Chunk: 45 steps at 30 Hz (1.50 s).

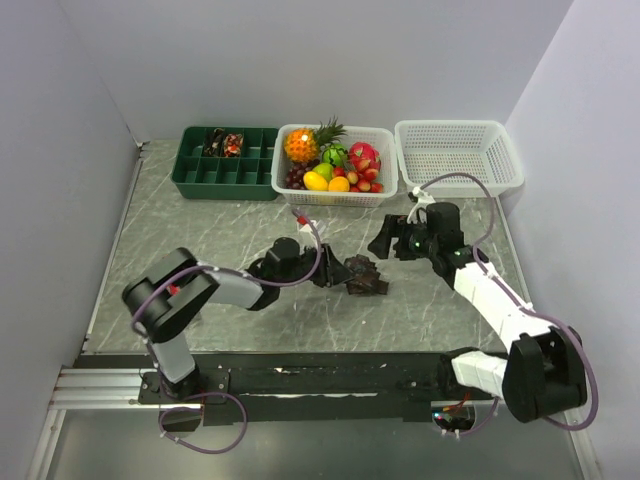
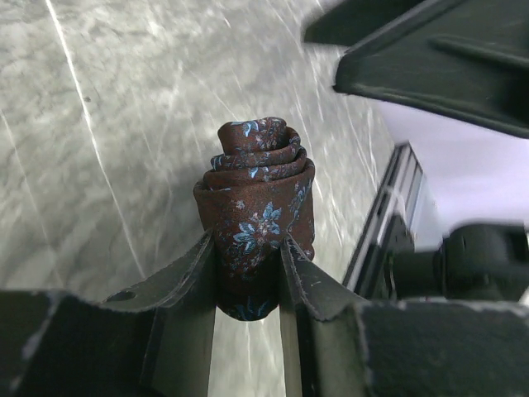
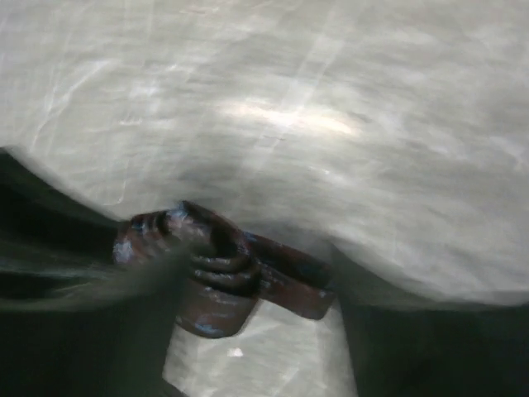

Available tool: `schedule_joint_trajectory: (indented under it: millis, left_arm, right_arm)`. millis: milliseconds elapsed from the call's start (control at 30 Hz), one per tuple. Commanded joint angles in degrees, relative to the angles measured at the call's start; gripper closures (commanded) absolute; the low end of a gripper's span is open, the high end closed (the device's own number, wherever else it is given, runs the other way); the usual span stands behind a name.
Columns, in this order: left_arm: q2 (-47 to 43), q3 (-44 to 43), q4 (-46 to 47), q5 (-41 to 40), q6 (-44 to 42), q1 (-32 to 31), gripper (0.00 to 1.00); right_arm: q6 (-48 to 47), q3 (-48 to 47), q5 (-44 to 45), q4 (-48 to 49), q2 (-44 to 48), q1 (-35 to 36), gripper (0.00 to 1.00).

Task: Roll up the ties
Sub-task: Pick up the tie at the center of the board.

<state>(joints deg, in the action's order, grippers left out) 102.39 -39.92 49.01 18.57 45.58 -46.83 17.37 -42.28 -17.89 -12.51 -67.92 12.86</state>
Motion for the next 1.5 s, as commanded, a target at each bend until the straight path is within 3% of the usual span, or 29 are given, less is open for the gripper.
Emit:
schedule_joint_trajectory:
  millis: [0,67,233,500,667,833,1133,1467]
  left_arm:
    - [-8.8,3.2,-5.6,5.1,-8.0,0.2,0.99]
    - [-11.8,4.0,-10.5,3.9,-9.4,0.2,0.99]
    - [-22.7,2.8,-25.5,2.4,-14.7,0.0,0.99]
    - [-34.9,-3.8,-43.0,5.4,-21.6,-0.5,0.99]
    - [-37.9,-7.8,-48.8,3.8,-23.2,-2.2,0.99]
    - [-39.4,-9.7,-52.5,2.0,-23.7,-4.2,0.99]
    - [-45.0,-11.8,-55.9,3.8,-24.4,-5.2,0.99]
    - [-49.1,-13.2,-58.1,2.5,-24.4,-5.2,0.99]
  right_arm:
    - [-3.9,3.4,-18.9,12.2,6.5,-0.1,0.03]
    - [-3.5,5.2,-24.0,16.7,8.6,0.0,0.01]
    - [-4.8,4.4,-31.7,17.7,9.1,0.1,0.01]
    - [2.4,5.6,-50.3,31.4,6.7,2.1,0.00]
    - [-7.5,-0.6,-45.7,18.7,6.0,11.9,0.00]
    - [-9.6,-3.3,-42.1,13.8,3.4,17.1,0.01]
    - [-8.3,-0.5,-43.9,17.4,0.9,17.3,0.01]
    - [-6.3,1.6,-51.5,23.2,1.5,17.4,0.11]
